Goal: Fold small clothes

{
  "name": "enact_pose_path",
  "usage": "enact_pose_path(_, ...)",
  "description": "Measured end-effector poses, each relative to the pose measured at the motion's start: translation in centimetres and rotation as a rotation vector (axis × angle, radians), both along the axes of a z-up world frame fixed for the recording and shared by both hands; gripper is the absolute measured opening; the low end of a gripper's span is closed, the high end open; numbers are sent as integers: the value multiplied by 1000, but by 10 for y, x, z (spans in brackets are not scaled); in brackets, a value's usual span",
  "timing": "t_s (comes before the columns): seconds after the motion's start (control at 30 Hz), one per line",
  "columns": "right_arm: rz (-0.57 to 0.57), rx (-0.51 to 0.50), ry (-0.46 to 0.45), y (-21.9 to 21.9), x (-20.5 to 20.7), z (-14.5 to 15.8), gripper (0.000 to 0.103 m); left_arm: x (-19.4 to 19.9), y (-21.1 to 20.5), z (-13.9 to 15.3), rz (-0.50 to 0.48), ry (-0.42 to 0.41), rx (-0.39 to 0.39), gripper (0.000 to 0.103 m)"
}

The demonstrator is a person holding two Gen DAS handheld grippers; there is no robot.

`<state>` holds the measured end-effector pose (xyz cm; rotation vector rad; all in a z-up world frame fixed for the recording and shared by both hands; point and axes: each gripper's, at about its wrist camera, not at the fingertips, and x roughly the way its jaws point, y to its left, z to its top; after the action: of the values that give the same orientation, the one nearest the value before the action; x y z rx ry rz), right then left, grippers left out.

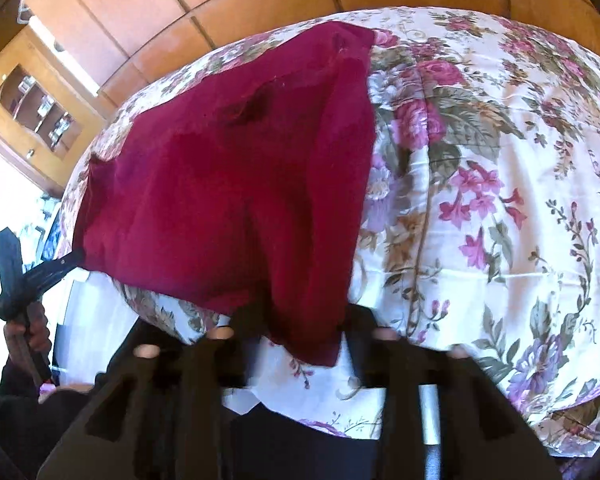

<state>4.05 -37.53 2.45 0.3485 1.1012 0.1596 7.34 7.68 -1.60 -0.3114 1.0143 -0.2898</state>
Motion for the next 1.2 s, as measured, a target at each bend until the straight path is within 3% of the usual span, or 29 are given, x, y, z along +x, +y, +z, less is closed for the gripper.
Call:
enact_pose_path(0.03, -13, -7, -15, -3, 2, 3, 54, 3, 3, 4, 8, -23, 10, 41)
enact_pose_path(0.23, -78, -98, -114, -11, 26, 20, 54, 35, -11, 27, -41, -130, 75, 41)
enact_pose_path(0.37, -105, -127, -150, -15, 53, 21, 51, 58, -29, 21, -90, -138, 121, 41)
enact_pose_path(0.43, -111, -139, -153, -15, 68, 17, 51, 72, -36, 14, -116, -114, 107, 41)
enact_pose_path(0.47, -113, -139, -153, -16, 72, 16, 48, 79, -39, 10, -117, -100, 99, 41)
enact_pose_path(0.53, -104, -129, -148, -14, 82, 13, 21, 87, -44, 7, -118, -91, 84, 36)
enact_pose_path(0.57, -99, -131, -143, -12, 85, 14, 10, 89, -47, 9, -122, -104, 78, 28)
enact_pose_path(0.6, -97, -145, -153, -10, 84, 16, 8, 89, -49, 10, -119, -113, 85, 16)
enact_pose_path(0.87, -97, -114, -95, -8, 78, -13, 12, 87, -55, 6, -111, -130, 134, 12)
enact_pose_path(1.0, -105, -150, -89, -2, 81, -17, 14, 83, -62, 9, -113, -160, 196, 12)
enact_pose_path(1.2, -120, -161, -98, -1, 80, -19, 15, 81, -66, 9, -101, -175, 228, 12)
